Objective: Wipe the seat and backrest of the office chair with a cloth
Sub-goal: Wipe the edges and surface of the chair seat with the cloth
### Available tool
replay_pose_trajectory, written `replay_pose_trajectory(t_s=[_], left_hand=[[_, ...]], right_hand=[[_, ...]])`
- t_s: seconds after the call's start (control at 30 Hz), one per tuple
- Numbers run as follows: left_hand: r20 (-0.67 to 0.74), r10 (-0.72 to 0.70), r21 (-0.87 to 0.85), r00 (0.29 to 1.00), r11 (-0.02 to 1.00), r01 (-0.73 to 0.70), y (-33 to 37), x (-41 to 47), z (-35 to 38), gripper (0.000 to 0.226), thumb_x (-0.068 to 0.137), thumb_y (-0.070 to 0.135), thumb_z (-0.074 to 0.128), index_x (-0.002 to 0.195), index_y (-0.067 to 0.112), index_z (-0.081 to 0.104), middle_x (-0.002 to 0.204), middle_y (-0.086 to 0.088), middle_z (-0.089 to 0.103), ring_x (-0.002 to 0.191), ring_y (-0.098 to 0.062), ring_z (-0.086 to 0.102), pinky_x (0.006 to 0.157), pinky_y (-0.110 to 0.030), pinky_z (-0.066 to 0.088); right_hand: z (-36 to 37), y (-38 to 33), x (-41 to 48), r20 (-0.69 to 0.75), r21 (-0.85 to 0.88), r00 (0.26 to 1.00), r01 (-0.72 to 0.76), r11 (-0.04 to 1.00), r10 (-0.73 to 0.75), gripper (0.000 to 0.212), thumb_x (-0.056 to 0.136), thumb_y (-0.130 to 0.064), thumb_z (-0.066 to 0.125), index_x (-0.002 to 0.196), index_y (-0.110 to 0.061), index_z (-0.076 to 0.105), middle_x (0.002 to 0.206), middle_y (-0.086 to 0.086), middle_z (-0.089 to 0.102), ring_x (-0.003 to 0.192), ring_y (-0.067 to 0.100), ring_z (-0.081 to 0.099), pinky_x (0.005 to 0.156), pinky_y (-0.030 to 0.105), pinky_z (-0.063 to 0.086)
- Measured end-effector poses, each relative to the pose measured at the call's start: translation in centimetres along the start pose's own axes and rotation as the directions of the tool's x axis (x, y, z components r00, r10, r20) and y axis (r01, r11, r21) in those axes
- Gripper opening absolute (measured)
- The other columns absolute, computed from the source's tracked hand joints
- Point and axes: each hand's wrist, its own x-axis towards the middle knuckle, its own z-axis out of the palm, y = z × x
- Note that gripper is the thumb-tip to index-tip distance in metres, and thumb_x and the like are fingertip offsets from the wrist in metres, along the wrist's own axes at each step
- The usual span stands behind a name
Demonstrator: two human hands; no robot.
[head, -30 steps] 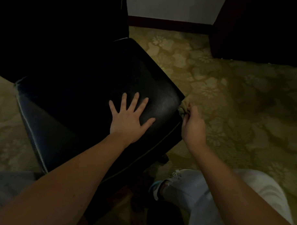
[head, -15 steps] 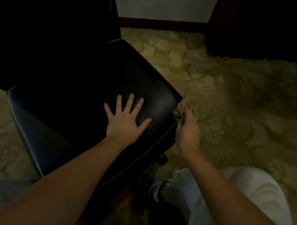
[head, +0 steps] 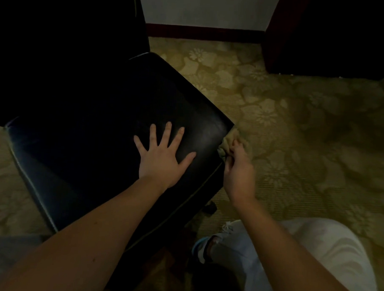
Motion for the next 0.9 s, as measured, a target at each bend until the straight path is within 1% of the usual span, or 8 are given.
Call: replay_pose_trajectory(t_s=[0.1,0.17,0.3,0.43,0.53,0.6,0.73,0.9], left_hand=[[0.004,0.002,-0.006,1.000,1.000,-0.002,0.0,0.0,0.0,0.080,0.092,0.079,0.002,0.160,0.039,-0.011,0.171,0.002,-0.012,0.156,-0.037,-0.013,0.117,-0.073,0.000],[0.008,-0.003,-0.009,1.000,1.000,0.004,0.1,0.2,-0.1,0.081,0.091,0.079,0.002,0.160,0.039,-0.011,0.171,0.002,-0.012,0.156,-0.037,-0.013,0.117,-0.073,0.000],[-0.001,-0.022,-0.030,1.000,0.999,0.022,0.3,0.5,0.0,0.081,0.092,0.079,0.004,0.160,0.039,-0.009,0.171,0.002,-0.010,0.156,-0.037,-0.012,0.117,-0.074,0.000],[-0.008,-0.026,-0.025,1.000,0.999,0.026,0.5,0.5,-0.1,0.081,0.092,0.079,0.002,0.160,0.038,-0.010,0.171,0.001,-0.010,0.156,-0.037,-0.012,0.117,-0.074,0.001],[-0.004,-0.027,-0.028,1.000,0.999,0.027,0.5,0.5,-0.2,0.080,0.092,0.078,0.003,0.160,0.038,-0.010,0.171,0.001,-0.011,0.156,-0.037,-0.013,0.117,-0.073,0.000],[-0.005,-0.029,-0.026,1.000,0.999,0.029,0.5,0.5,-0.2,0.080,0.092,0.078,0.003,0.160,0.038,-0.010,0.171,0.001,-0.011,0.156,-0.037,-0.013,0.117,-0.073,0.000],[-0.008,-0.034,-0.019,0.999,0.999,0.034,0.6,0.7,0.1,0.080,0.092,0.078,0.001,0.160,0.038,-0.011,0.171,0.001,-0.011,0.156,-0.037,-0.013,0.117,-0.074,0.001],[-0.012,-0.039,-0.030,0.999,0.999,0.039,0.7,0.8,0.1,0.080,0.093,0.078,0.002,0.160,0.038,-0.010,0.171,0.001,-0.010,0.156,-0.037,-0.012,0.117,-0.074,0.001]], right_hand=[[-0.5,0.6,1.3,-0.001,-0.056,0.998,0.055,0.997,-0.055,0.040,0.097,-0.009,0.051,0.138,-0.008,0.052,0.144,0.009,0.052,0.134,0.024,0.047,0.108,0.039,0.043],[-0.7,0.6,2.4,-0.002,-0.077,0.998,0.057,0.995,-0.058,0.039,0.097,-0.010,0.052,0.136,-0.007,0.054,0.144,0.010,0.052,0.135,0.024,0.046,0.110,0.036,0.040],[-0.7,0.2,3.5,-0.021,-0.067,0.999,0.049,0.997,-0.050,0.037,0.095,-0.009,0.054,0.132,-0.008,0.056,0.139,0.010,0.055,0.129,0.026,0.050,0.106,0.041,0.043],[-0.3,-0.3,2.2,-0.047,-0.071,0.994,0.095,0.993,-0.098,0.031,0.092,-0.010,0.059,0.123,-0.009,0.063,0.127,0.008,0.063,0.120,0.024,0.055,0.101,0.037,0.047],[-0.5,0.1,1.9,-0.046,-0.122,0.985,0.158,0.980,-0.165,0.029,0.090,-0.011,0.062,0.119,-0.008,0.065,0.129,0.008,0.063,0.123,0.025,0.053,0.103,0.034,0.042],[-0.9,0.6,3.0,-0.028,-0.148,0.982,0.183,0.972,-0.189,0.027,0.091,-0.012,0.063,0.117,-0.010,0.066,0.129,0.006,0.063,0.120,0.025,0.053,0.101,0.033,0.042],[-1.4,0.9,5.1,-0.017,-0.171,0.985,0.165,0.971,-0.171,0.025,0.092,-0.017,0.060,0.116,-0.014,0.066,0.124,0.003,0.063,0.112,0.025,0.052,0.091,0.023,0.035],[-1.2,0.6,4.7,-0.053,-0.116,0.989,0.132,0.984,-0.138,0.025,0.094,-0.017,0.060,0.118,-0.014,0.066,0.120,0.003,0.063,0.111,0.022,0.051,0.088,0.022,0.036]])
